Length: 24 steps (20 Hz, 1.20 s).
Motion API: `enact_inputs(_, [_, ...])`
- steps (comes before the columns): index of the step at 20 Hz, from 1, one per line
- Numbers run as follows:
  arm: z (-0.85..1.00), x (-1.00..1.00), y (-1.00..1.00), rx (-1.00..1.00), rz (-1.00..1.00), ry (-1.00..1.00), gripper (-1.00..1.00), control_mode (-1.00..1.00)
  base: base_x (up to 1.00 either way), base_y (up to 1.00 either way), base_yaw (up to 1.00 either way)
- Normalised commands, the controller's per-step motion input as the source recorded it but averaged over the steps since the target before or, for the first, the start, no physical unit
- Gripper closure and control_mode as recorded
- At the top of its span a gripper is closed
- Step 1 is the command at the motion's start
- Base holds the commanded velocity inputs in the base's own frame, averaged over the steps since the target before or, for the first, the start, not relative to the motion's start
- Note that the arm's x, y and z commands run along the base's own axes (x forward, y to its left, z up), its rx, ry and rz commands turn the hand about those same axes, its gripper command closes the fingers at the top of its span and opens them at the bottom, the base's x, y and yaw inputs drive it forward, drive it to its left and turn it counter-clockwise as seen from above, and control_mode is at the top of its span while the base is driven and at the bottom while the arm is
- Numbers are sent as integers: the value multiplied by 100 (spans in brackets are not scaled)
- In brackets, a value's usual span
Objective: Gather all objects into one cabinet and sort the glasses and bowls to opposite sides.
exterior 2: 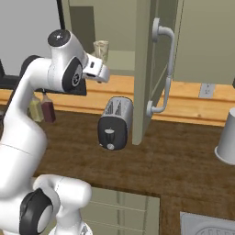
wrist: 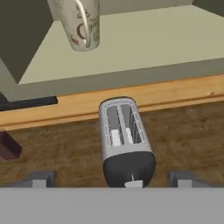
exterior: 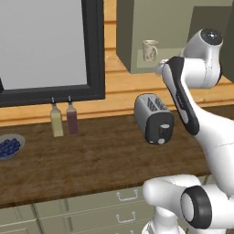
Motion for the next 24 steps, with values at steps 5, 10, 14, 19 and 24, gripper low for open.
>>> enact_inputs(5, [45,41,0,0,0,-18,-100,-100,0,0,0])
enact_inputs(10, [27,40,-4,-1,1,-5,-100,-100,0,0,0])
enact_inputs(14, [21,35,0,0,5,-2,-100,-100,0,0,0])
enact_inputs(19, [4,27,0,0,8,4,-100,-100,0,0,0])
enact_inputs(24, [-3,45,0,0,12,1,-100,-100,0,0,0])
